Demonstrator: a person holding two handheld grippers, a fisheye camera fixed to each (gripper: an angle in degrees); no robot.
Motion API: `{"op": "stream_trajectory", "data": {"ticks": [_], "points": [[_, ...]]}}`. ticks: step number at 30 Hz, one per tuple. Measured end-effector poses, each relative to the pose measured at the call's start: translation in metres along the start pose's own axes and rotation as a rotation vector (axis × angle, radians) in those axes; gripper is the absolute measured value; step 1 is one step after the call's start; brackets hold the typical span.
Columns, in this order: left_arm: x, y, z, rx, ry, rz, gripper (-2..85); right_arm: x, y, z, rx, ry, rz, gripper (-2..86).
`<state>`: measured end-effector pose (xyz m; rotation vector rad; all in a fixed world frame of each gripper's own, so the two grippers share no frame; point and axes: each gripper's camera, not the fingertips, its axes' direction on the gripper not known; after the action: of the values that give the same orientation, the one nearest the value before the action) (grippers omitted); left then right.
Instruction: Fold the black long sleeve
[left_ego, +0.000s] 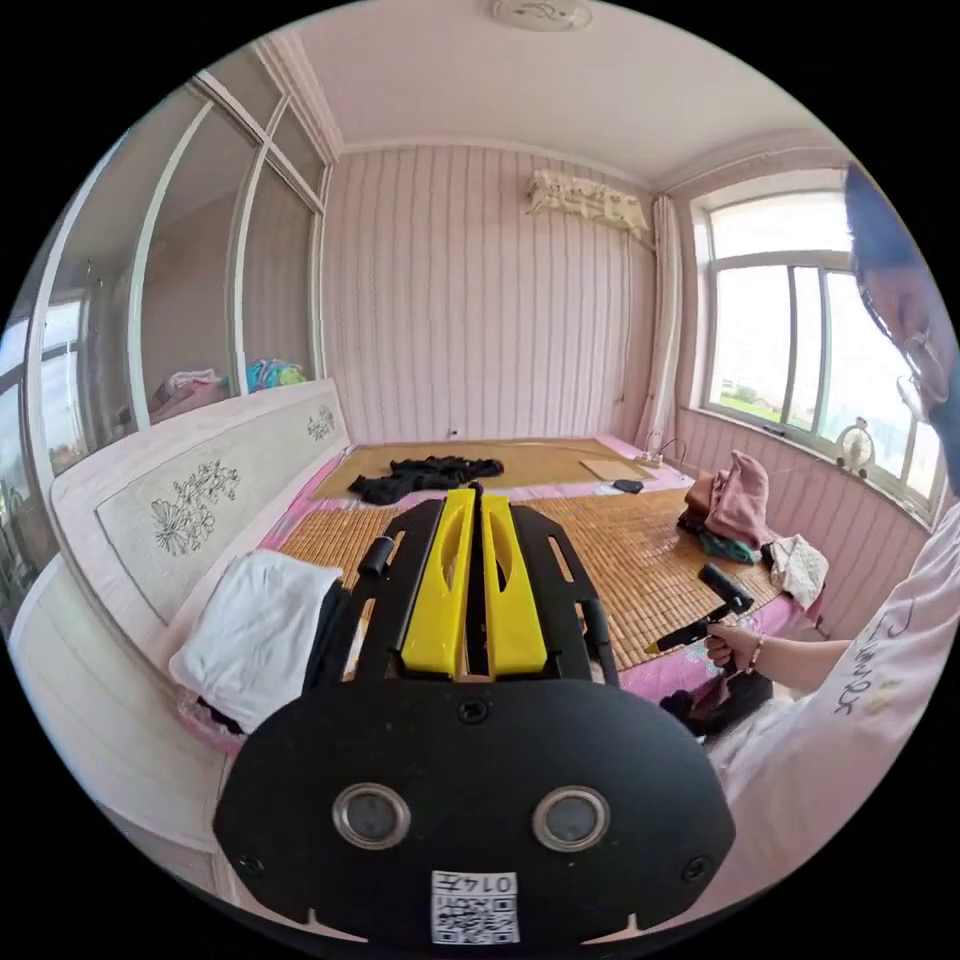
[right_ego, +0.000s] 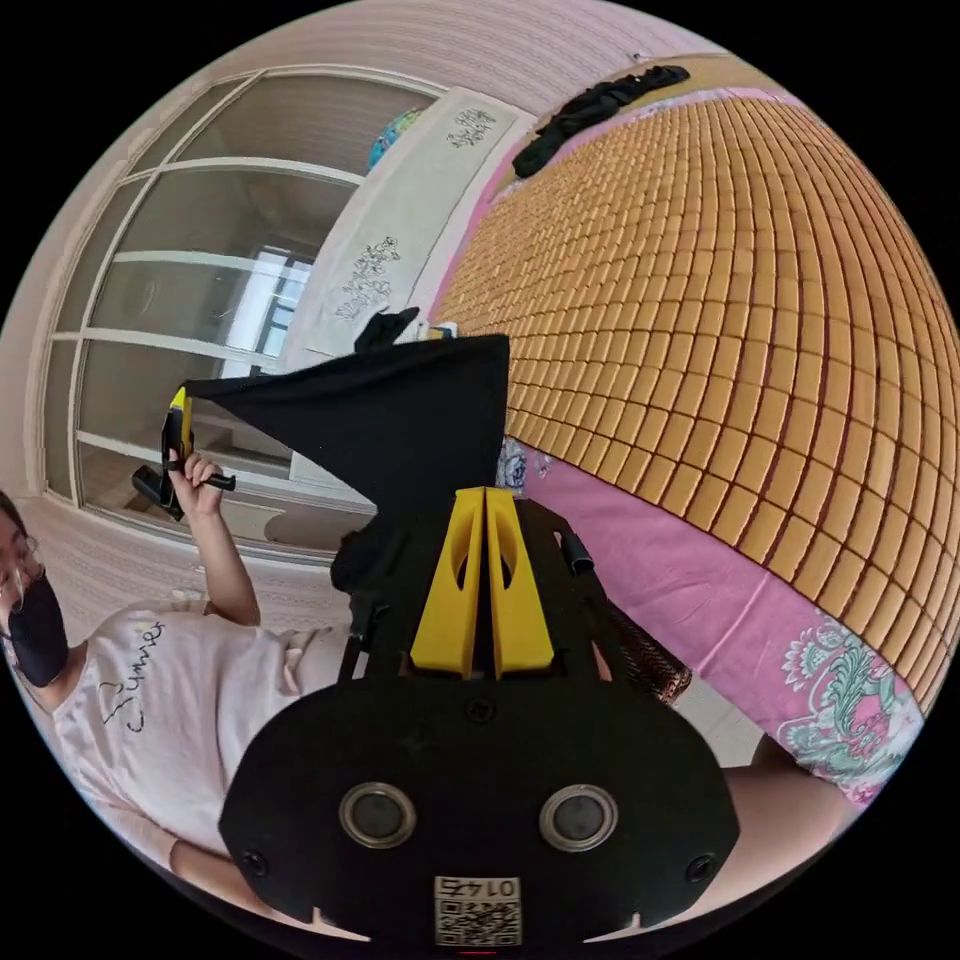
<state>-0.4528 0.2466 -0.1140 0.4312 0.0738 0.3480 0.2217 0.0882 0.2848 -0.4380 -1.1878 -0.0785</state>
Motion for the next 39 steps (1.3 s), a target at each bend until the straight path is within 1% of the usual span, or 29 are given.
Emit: {"op": "stream_trajectory", "data": {"ticks": [1, 3, 4, 6, 8, 9, 12, 14, 19, 20, 21, 22, 24, 25, 27, 28, 29, 30, 31, 33, 35, 36, 38, 39], "points": [[-0.002, 0.006, 0.006, -0.037, -0.003, -0.002, -1.0, 0.006, -0.008, 0.016, -0.015, 0.047, 0.043, 0.2], [-0.009, 0.031, 0.031, -0.179, -0.033, -0.027, -1.0, 0.003, -0.023, 0.034, -0.05, 0.091, 0.006, 0.6], [-0.011, 0.039, 0.037, -0.212, -0.031, -0.037, -1.0, -0.001, -0.035, 0.044, -0.061, 0.123, -0.025, 1.1], [-0.022, 0.067, 0.056, -0.331, -0.03, -0.113, -1.0, -0.01, -0.054, 0.056, -0.08, 0.159, -0.068, 2.7], [-0.029, 0.086, 0.062, -0.379, -0.029, -0.169, -1.0, -0.026, -0.084, 0.073, -0.104, 0.194, -0.139, 6.5], [-0.034, 0.096, 0.062, -0.392, -0.028, -0.199, -1.0, -0.03, -0.091, 0.078, -0.112, 0.21, -0.156, 6.9], [-0.046, 0.114, 0.059, -0.4, -0.034, -0.28, -1.0, -0.052, -0.131, 0.11, -0.167, 0.285, -0.243, 8.9], [-0.054, 0.121, 0.054, -0.391, -0.048, -0.316, -1.0, -0.063, -0.161, 0.142, -0.211, 0.368, -0.286, 10.4], [-0.075, 0.129, 0.039, -0.34, -0.045, -0.414, -1.0, -0.066, -0.202, 0.205, -0.257, 0.432, -0.231, 13.0], [-0.078, 0.13, 0.036, -0.332, -0.05, -0.424, -1.0, -0.063, -0.206, 0.216, -0.271, 0.498, -0.199, 12.6], [-0.081, 0.13, 0.032, -0.328, -0.057, -0.427, -1.0, -0.064, -0.207, 0.216, -0.241, 0.548, -0.183, 9.6], [-0.082, 0.13, 0.031, -0.324, -0.061, -0.426, -1.0, -0.065, -0.206, 0.214, -0.195, 0.594, -0.177, 3.8], [-0.085, 0.129, 0.024, -0.295, -0.062, -0.43, -1.0, -0.063, -0.204, 0.215, -0.252, 0.53, -0.176, 0.7], [-0.086, 0.129, 0.022, -0.285, -0.057, -0.432, -1.0, -0.063, -0.199, 0.21, -0.274, 0.453, -0.197, 0.0], [-0.086, 0.125, 0.015, -0.243, -0.033, -0.431, -1.0, -0.062, -0.188, 0.193, -0.256, 0.407, -0.206, -0.5], [-0.086, 0.123, 0.013, -0.227, -0.025, -0.424, -1.0, -0.062, -0.179, 0.174, -0.222, 0.351, -0.204, -0.7], [-0.083, 0.118, 0.006, -0.186, -0.004, -0.399, -1.0, -0.065, -0.167, 0.149, -0.172, 0.266, -0.216, -0.7], [-0.078, 0.11, -0.003, -0.134, 0.014, -0.352, -1.0, -0.067, -0.161, 0.134, -0.146, 0.228, -0.224, -0.7], [-0.076, 0.105, -0.008, -0.106, 0.017, -0.323, -1.0, -0.073, -0.145, 0.104, -0.106, 0.162, -0.25, -0.6], [-0.066, 0.085, -0.027, -0.018, 0.031, -0.221, -1.0, -0.084, -0.119, 0.054, -0.032, 0.115, -0.277, -0.5], [-0.059, 0.068, -0.039, 0.04, 0.089, -0.165, -1.0, -0.101, -0.08, -0.019, 0.078, 0.033, -0.333, -0.5], [-0.053, 0.056, -0.048, 0.081, 0.131, -0.124, -1.0, -0.105, -0.07, -0.037, 0.095, 0.031, -0.345, -0.5], [-0.041, 0.04, -0.062, 0.142, 0.169, -0.053, -1.0, -0.122, -0.027, -0.102, 0.175, 0.063, -0.388, -0.4], [-0.034, 0.03, -0.071, 0.179, 0.191, -0.023, -1.0, -0.125, -0.016, -0.116, 0.194, 0.072, -0.393, -0.5]]}}
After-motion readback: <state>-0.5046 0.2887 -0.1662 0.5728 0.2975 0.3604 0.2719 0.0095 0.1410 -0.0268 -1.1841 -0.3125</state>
